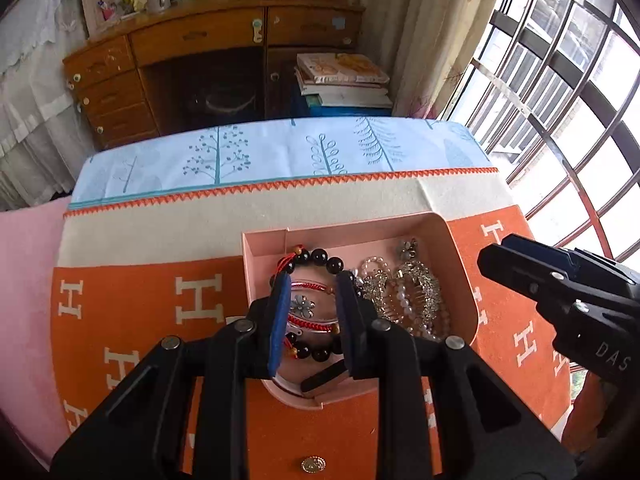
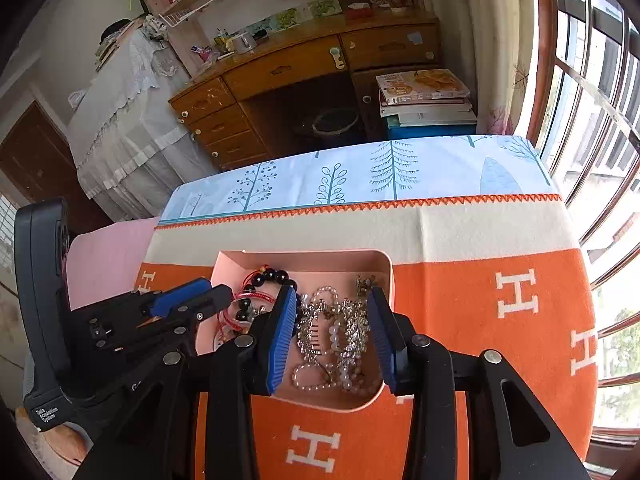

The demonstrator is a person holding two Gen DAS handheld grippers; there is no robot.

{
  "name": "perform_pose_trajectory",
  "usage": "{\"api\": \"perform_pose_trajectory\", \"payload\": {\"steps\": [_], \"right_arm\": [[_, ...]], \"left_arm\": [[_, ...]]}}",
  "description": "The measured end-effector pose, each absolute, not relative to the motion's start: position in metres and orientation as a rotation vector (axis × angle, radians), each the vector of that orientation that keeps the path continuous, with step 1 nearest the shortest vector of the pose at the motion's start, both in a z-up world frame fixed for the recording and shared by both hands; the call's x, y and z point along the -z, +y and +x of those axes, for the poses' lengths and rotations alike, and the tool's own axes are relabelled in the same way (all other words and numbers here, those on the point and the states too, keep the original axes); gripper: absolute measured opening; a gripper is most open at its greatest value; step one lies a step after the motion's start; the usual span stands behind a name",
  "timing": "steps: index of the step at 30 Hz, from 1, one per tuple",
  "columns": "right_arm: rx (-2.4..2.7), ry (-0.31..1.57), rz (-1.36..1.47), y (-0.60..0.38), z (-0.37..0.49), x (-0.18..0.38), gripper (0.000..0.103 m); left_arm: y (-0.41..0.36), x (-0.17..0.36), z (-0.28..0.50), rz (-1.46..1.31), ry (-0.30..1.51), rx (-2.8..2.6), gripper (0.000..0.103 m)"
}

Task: Organize jewelry
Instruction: 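Carry the brooch into the pink tray with the right tool and release, then withdraw both tools from the tray toward the pearl bar pin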

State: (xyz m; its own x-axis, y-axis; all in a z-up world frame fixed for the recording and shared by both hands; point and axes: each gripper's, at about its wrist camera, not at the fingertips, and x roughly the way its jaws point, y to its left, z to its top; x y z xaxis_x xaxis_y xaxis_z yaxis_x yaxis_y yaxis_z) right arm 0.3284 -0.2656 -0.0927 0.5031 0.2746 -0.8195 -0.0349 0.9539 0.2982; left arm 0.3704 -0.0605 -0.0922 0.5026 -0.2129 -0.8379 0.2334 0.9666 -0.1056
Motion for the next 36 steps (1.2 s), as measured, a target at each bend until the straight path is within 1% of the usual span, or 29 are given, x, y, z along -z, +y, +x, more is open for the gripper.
{"api": "perform_pose_trajectory", "payload": {"steps": [3, 8, 13, 18, 26, 31, 36], "right_arm": [[-0.199, 1.010, 0.260, -0.269, 0.306, 0.082, 0.038], [-0.240, 0.985, 0.263, -0.270, 0.260, 0.065, 0.038], [-0.287, 0.958, 0.249, -0.264, 0.212, 0.053, 0.038], [-0.324, 0.942, 0.213, -0.255, 0.165, 0.048, 0.038], [-0.387, 0.949, 0.105, -0.230, 0.114, 0.058, 0.038], [-0.469, 0.936, -0.023, -0.209, 0.097, 0.069, 0.038], [-0.595, 0.952, -0.149, -0.184, 0.077, 0.095, 0.038]], "left_arm": [[-0.058, 0.076, 0.350, 0.065, 0.952, 0.269, 0.020], [-0.047, 0.062, 0.316, 0.032, 1.005, 0.300, 0.020], [-0.037, 0.040, 0.265, 0.050, 0.922, 0.293, 0.020], [-0.031, 0.029, 0.227, 0.074, 0.914, 0.302, 0.020], [-0.026, 0.046, 0.188, 0.135, 0.926, 0.285, 0.020], [-0.017, 0.069, 0.168, 0.133, 0.942, 0.281, 0.020], [-0.006, 0.100, 0.154, 0.130, 0.976, 0.255, 0.020]]}}
